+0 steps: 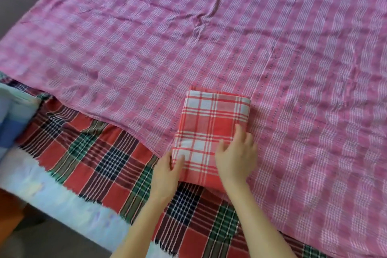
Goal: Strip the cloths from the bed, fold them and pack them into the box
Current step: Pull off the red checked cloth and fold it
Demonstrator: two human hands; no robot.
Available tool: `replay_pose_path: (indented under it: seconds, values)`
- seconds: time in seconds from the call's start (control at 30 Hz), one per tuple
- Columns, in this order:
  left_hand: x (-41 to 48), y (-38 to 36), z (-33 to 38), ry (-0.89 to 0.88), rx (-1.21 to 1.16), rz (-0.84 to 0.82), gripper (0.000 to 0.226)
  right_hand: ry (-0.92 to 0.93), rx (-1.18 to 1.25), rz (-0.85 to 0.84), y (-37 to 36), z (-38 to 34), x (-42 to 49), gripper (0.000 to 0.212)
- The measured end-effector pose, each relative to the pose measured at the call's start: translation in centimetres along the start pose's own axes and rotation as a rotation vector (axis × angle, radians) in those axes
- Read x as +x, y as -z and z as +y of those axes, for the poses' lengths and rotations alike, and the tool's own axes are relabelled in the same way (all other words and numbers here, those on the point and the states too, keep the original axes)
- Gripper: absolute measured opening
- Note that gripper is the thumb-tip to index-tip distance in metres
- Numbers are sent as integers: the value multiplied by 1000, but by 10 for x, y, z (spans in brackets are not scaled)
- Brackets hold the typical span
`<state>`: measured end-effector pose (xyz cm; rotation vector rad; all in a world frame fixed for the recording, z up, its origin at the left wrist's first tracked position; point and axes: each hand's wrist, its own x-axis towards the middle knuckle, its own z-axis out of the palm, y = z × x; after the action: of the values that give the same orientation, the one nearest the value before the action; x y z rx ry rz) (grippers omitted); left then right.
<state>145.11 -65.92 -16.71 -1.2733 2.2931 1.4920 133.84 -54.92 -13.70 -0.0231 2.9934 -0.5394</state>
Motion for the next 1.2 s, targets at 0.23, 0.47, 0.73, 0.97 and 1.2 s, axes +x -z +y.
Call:
replay_pose_path:
  seconds: [0.23, 0.47, 0.73, 0.97, 1.2]
  values:
    - [1, 0, 20, -189, 95, 126, 22, -427, 412, -323, -15, 29, 9, 48]
    - [34, 14, -5, -56, 10, 68, 17, -385, 282, -393, -19, 22, -24, 50]
    - [0, 0, -11, 613, -589, 21, 66, -643, 745, -458, -27, 27, -20, 69]
    - [-44, 7, -28, 738, -984, 261, 39, -950, 974, -966, -1, 49, -111, 6]
    - [-108, 50, -13, 214, -539, 346, 27, -918, 1213, -601, 14, 68, -45, 23]
